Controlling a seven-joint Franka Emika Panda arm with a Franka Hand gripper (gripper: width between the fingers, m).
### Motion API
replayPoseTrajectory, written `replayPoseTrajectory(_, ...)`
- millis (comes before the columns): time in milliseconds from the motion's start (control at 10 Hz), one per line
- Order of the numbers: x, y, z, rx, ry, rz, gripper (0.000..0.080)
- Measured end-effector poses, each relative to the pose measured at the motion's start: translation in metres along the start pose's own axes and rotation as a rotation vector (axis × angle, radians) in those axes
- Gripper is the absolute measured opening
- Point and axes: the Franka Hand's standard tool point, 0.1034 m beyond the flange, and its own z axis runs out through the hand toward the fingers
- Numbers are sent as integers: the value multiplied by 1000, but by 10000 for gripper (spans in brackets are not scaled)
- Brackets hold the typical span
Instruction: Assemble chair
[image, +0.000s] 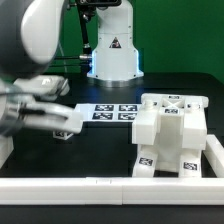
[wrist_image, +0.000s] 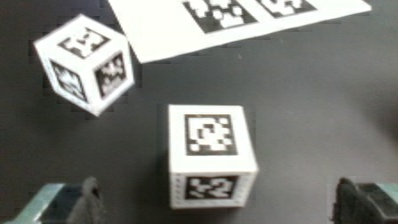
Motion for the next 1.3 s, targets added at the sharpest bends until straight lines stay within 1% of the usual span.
replayPoseTrajectory(100,7,-2,-4,-8,30,-13,649)
replayPoseTrajectory(300,5,-1,-3,-5,27,-6,649)
replayPoseTrajectory(400,6,0,1,0,19,22,649)
replayPoseTrajectory(600,7,4,16,4,-1,39,649)
replayPoseTrajectory(700,5,4,21,6,-22,61,649)
replayPoseTrajectory(800,5,4,20,6,-20,60,649)
replayPoseTrajectory(900,5,4,20,7,-20,60,529)
replayPoseTrajectory(1000,5,4,20,7,-20,60,392)
replayPoseTrajectory(1100,5,5,20,7,-21,60,392)
replayPoseTrajectory(1200,5,5,20,7,-21,61,271)
replayPoseTrajectory(1300,5,4,20,7,-20,60,271)
